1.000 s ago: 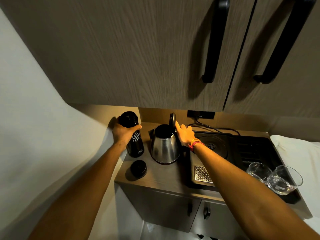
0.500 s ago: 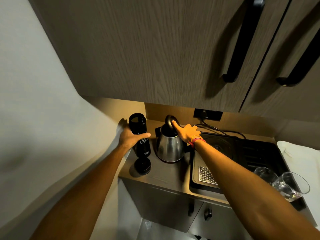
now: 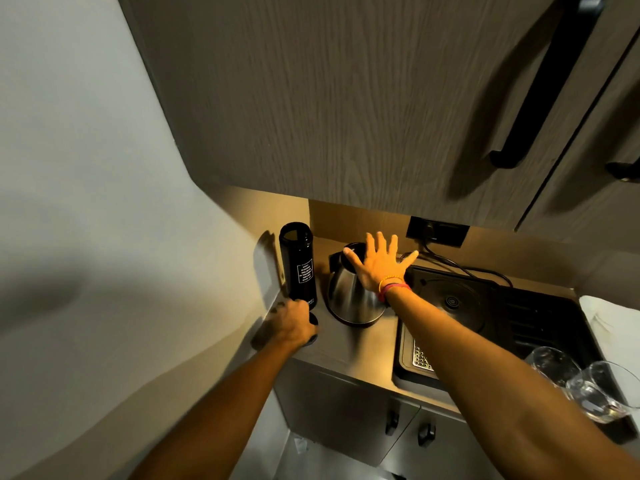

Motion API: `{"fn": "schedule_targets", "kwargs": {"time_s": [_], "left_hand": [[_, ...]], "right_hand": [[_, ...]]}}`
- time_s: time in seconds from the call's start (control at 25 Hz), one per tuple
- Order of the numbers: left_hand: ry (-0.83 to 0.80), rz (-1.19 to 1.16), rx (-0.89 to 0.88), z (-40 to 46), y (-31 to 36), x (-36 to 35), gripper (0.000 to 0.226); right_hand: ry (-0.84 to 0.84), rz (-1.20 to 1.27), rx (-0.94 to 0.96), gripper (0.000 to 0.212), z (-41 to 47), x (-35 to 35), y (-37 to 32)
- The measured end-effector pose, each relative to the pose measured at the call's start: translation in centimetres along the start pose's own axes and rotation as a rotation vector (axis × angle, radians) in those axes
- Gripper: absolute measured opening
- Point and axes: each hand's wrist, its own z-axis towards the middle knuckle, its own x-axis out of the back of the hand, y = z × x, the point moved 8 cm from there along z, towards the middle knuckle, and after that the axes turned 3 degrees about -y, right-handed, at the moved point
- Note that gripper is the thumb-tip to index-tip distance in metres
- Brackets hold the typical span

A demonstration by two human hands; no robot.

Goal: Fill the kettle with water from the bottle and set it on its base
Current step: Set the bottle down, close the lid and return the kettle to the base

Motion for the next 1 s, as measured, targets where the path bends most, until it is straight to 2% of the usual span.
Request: {"fn": "schedule_targets", "kwargs": {"time_s": [0.12,0.24,0.32,0.4,0.48,0.68,0.84,1.0], "left_hand": [[0.064,0.007,-0.079,-0.5,0.9,2.4,0.062],[0.159,-0.120,-0.168,-1.3,2.7,7.5,0.073],[0.313,-0.187,-0.262,-2.1,4.5,12.0,0.082],[0.505,-0.148,-0.345,-2.7,6.1,16.4,0.085],[0.591,-0.095,-0.347,-2.4,6.4,19.5,0.085],[0.350,0.004,-0.195,2.1,4.0,20.9,0.069],[0.265,-0.011,-0.239,3.2,3.8,21.5,0.059],[0.044,-0.049,-0.378,3.2,4.6,21.2,0.056]], "right_hand": [[0.040,-0.091,0.183,0.073,-0.2,-0.7,-1.3],[0.061,-0.091,0.220,0.067,-0.4,-0.9,-1.9],[0.088,-0.134,0.222,0.065,-0.4,-1.0,-2.2],[0.109,-0.219,0.246,0.061,-0.5,-1.0,-2.3],[0.110,-0.267,0.275,0.059,-0.2,-0.8,-2.5],[-0.004,-0.118,0.239,0.064,0.2,-0.9,-2.0],[-0.089,-0.055,0.219,0.064,0.3,-0.9,-1.6],[-0.150,-0.046,0.239,0.066,0.4,-0.8,-1.5]]}}
